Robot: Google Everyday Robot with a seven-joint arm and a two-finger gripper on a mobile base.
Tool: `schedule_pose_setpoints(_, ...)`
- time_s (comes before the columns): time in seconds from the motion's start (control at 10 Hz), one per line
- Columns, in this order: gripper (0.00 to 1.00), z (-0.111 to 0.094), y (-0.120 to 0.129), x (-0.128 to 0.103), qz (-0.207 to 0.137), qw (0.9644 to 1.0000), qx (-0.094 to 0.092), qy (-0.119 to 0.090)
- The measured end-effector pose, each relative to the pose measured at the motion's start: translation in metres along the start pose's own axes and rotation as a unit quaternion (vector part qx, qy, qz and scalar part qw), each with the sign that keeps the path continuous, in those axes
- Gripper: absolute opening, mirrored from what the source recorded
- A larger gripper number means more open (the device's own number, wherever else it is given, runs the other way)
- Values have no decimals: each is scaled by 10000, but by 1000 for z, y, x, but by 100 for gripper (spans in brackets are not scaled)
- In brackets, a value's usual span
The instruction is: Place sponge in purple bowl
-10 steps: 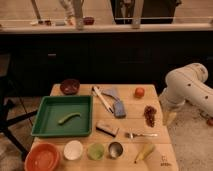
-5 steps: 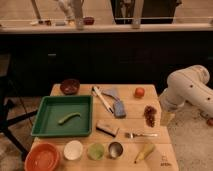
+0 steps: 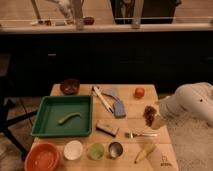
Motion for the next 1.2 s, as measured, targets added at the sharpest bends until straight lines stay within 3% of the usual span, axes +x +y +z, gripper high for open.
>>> schedule_pose_setpoints(0.2, 80, 11, 2, -7, -58, 9999, 98, -96)
schedule_pose_setpoints(0.5, 80, 34, 0, -24, -172, 9998, 60, 13)
schedule_pose_setpoints(0.9, 80, 33, 0, -24, -175, 9998, 64, 20)
schedule_pose_setpoints(1.1, 80, 33, -1, -20, -26, 9999, 123, -62)
schedule_pose_setpoints(1.2, 80, 38, 1, -16, 280, 9992, 168, -214)
